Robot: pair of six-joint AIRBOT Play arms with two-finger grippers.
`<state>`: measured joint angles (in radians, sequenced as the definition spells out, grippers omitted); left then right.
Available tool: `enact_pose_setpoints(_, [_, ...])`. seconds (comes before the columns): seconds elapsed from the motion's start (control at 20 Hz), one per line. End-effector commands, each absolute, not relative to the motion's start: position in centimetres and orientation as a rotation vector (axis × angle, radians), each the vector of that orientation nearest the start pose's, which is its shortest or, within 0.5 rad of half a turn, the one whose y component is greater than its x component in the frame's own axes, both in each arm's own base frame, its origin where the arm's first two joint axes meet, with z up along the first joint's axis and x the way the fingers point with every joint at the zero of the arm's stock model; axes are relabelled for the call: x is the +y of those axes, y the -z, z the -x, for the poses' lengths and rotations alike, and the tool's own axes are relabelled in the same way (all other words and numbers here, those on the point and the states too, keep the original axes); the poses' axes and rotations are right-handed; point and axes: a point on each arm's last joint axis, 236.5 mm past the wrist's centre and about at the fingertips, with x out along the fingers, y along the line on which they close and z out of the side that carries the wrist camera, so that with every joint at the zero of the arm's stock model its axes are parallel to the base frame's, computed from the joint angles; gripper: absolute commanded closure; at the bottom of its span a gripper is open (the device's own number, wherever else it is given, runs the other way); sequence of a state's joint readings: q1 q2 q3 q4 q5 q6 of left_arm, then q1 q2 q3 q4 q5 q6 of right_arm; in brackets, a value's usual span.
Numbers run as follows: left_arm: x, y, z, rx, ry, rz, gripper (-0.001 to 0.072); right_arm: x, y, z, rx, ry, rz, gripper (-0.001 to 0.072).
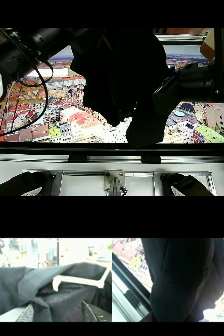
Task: Fold the shirts.
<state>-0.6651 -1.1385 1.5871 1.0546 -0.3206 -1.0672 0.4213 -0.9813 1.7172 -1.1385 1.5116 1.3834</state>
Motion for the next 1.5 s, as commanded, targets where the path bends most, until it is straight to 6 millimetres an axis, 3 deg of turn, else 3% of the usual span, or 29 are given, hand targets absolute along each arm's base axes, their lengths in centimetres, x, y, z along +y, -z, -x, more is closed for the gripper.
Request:
enact_pose_setpoints(0.0, [-32.6,-44.4,-36.5,-0.248,0.774,0.03,0.0147,22.4,-30.9,-24.0,0.74,-0.906,0.133,0.0661])
enact_pose_setpoints(0.25, [-32.0,-44.9,-36.2,-0.293,0.748,-0.078,0.022,21.6,-30.0,-23.6,0.783,-0.89,0.162,0.0661])
enact_pose_setpoints(0.35, [-31.4,-45.1,-35.8,-0.304,0.737,-0.129,0.0484,21.6,-30.0,-23.8,0.777,-0.886,0.167,0.066])
enact_pose_setpoints(0.4, [-31.3,-45.1,-35.4,-0.295,0.745,-0.145,0.0532,21.5,-30.2,-24.2,0.763,-0.873,0.167,0.0661])
enact_pose_setpoints(0.55, [-31.6,-43.1,-33.6,-0.195,0.816,-0.198,0.0531,20.8,-31.3,-26.7,0.68,-0.789,0.16,0.0661])
enact_pose_setpoints(0.65, [-31.7,-41.3,-32.0,-0.107,0.875,-0.244,0.053,19.5,-32.1,-28.9,0.628,-0.683,0.143,0.0661])
enact_pose_setpoints(0.7, [-31.6,-40.7,-31.2,-0.075,0.898,-0.263,0.0489,18.2,-32.6,-30.3,0.597,-0.601,0.131,0.0661])
enact_pose_setpoints(0.75, [-31.4,-40.4,-30.3,-0.051,0.917,-0.277,0.0351,16.6,-33.1,-31.8,0.569,-0.503,0.115,0.0661])
enact_pose_setpoints(0.8, [-31.0,-40.4,-29.6,-0.043,0.927,-0.285,0.0304,14.3,-33.7,-33.4,0.539,-0.382,0.105,0.0661])
enact_pose_setpoints(0.9, [-30.3,-41.4,-28.6,-0.053,0.928,-0.264,0.0305,9.3,-34.6,-35.2,0.494,-0.156,0.126,0.0661])
enact_pose_setpoints(1.0, [-29.8,-42.2,-27.9,-0.071,0.926,-0.256,0.0305,4.6,-36.2,-35.4,0.457,0.03,0.161,0.0661])
enact_pose_setpoints(1.1, [-29.7,-42.4,-27.8,-0.076,0.925,-0.255,0.0306,0.2,-37.8,-34.8,0.444,0.163,0.123,0.0661])
enact_pose_setpoints(1.3, [-29.9,-42.1,-28.0,-0.067,0.926,-0.257,0.0306,-11.2,-40.7,-31.3,0.419,0.48,0.09,0.0661])
enact_pose_setpoints(1.45, [-29.9,-42.0,-28.1,-0.066,0.926,-0.258,0.0306,-18.4,-39.9,-27.2,0.503,0.689,0.052,0.0661])
